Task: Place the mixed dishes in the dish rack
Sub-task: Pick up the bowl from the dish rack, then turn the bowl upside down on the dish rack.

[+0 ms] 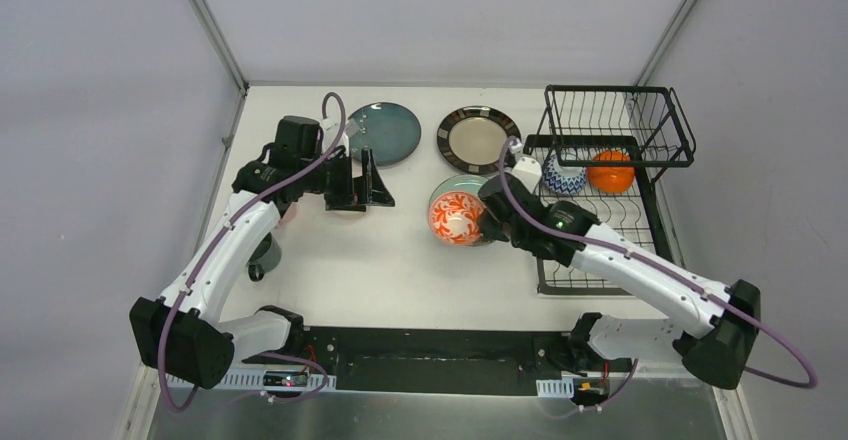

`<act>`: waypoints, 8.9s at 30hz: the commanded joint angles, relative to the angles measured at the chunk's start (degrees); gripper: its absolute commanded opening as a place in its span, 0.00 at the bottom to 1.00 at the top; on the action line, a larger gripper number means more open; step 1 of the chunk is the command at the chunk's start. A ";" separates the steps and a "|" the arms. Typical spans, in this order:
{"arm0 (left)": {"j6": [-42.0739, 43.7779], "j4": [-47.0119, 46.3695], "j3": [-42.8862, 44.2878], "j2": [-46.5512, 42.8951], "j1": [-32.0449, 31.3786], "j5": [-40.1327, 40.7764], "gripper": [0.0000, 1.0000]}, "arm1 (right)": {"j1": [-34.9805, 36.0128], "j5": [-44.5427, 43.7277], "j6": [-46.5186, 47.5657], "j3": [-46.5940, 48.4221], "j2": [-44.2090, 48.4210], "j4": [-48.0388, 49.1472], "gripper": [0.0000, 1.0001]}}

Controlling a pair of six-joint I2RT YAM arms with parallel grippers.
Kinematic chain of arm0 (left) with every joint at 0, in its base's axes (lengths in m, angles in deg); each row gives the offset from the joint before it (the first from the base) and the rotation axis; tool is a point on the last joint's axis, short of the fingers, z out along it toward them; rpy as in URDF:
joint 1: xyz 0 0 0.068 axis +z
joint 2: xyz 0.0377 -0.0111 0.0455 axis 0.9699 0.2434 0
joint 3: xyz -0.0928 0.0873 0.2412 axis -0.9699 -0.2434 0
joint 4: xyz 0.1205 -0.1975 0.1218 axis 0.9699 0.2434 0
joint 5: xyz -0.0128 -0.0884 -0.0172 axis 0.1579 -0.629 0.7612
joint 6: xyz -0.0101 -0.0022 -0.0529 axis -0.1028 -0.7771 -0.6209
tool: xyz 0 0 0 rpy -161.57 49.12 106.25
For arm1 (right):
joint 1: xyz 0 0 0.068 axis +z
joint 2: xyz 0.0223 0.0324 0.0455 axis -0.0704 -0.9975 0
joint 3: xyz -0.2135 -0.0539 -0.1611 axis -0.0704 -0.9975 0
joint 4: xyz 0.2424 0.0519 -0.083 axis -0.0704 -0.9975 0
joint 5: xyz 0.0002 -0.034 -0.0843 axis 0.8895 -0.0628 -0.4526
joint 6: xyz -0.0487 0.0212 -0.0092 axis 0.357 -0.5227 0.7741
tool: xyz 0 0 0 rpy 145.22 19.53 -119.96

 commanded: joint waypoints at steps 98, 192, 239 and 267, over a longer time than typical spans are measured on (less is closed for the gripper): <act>-6.56 -19.21 -8.95 2.05 7.65 -20.28 0.50 | -12.01 49.33 -7.69 -9.82 -17.81 70.63 0.48; 5.55 -5.14 -6.97 -3.17 7.65 -7.82 0.99 | -50.44 -9.90 -7.31 -2.45 3.37 -15.43 0.40; 6.08 -4.00 -6.73 -2.97 7.65 -5.68 0.99 | -58.42 -10.16 -0.70 -2.17 -11.95 -1.89 0.63; 6.17 -4.05 -7.03 -3.96 7.65 -6.67 0.99 | -58.47 -11.37 5.00 2.33 -10.07 -1.81 0.89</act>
